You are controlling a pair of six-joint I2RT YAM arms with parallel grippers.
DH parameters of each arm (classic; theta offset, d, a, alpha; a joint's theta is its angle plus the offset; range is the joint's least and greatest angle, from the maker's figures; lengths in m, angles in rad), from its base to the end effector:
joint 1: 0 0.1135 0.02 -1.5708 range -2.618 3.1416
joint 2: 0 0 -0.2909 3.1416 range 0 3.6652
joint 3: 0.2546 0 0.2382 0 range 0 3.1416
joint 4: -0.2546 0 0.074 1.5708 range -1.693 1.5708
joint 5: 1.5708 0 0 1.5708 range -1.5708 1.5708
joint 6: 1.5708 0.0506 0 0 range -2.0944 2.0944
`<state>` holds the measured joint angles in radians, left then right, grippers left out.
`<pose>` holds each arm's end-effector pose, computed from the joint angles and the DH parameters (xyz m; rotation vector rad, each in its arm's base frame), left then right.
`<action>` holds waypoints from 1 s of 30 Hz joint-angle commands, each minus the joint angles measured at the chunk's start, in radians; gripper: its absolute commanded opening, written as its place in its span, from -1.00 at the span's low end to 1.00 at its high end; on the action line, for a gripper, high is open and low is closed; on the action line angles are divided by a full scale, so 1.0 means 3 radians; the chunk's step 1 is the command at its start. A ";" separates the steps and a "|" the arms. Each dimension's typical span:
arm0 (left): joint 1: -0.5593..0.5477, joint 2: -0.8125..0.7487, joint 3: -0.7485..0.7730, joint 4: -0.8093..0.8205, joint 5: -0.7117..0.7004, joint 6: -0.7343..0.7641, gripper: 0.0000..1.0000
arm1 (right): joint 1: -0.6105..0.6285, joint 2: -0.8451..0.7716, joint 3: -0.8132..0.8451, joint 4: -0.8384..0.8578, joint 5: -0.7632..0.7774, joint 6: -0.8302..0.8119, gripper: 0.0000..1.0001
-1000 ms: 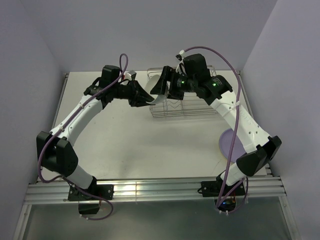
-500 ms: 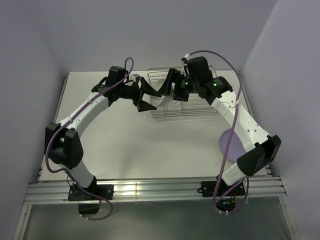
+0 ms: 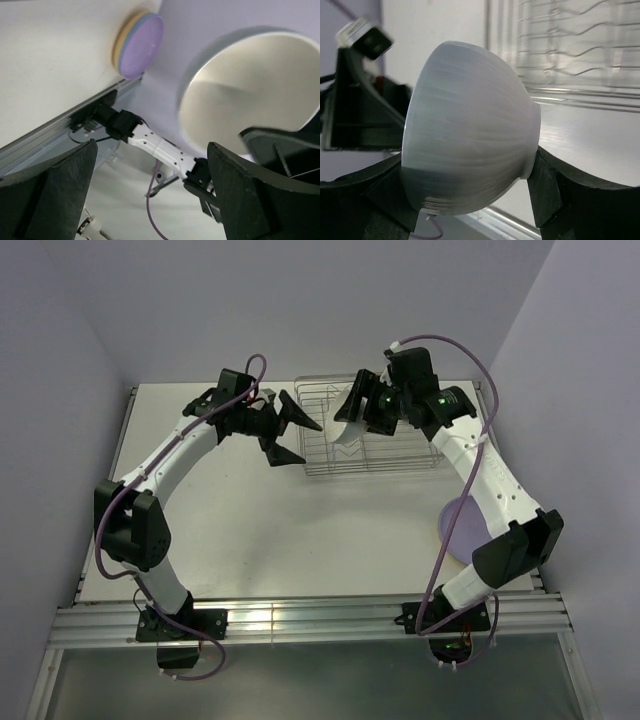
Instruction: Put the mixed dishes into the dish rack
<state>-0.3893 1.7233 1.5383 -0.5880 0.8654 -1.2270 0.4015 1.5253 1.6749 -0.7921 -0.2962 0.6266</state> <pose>0.3353 -0.1792 0.3430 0.5881 -2.5512 1.6032 0.2922 0.1401 0.4244 0.0885 2.3286 0.8739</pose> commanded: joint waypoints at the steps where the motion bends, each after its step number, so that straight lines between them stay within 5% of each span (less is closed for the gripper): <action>1: 0.0091 0.0039 0.0215 -0.0763 -0.0287 0.0418 0.95 | -0.0091 0.0074 0.0399 -0.0262 0.0597 -0.0359 -1.00; 9: 0.0111 -0.0028 0.0226 -0.0995 -0.0394 0.0679 0.88 | -0.0106 0.0662 0.0977 -0.0718 0.2182 -0.0953 -1.00; 30: 0.0239 0.0023 0.0589 -0.1409 -0.0425 0.1063 0.83 | 0.0145 0.2053 0.1248 -0.1118 0.4254 -0.1056 -1.00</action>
<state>-0.3267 1.7340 1.6989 -0.9966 0.7357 -0.9432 0.4362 2.1387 2.0018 -1.0992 0.8116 0.2874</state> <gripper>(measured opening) 0.920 0.777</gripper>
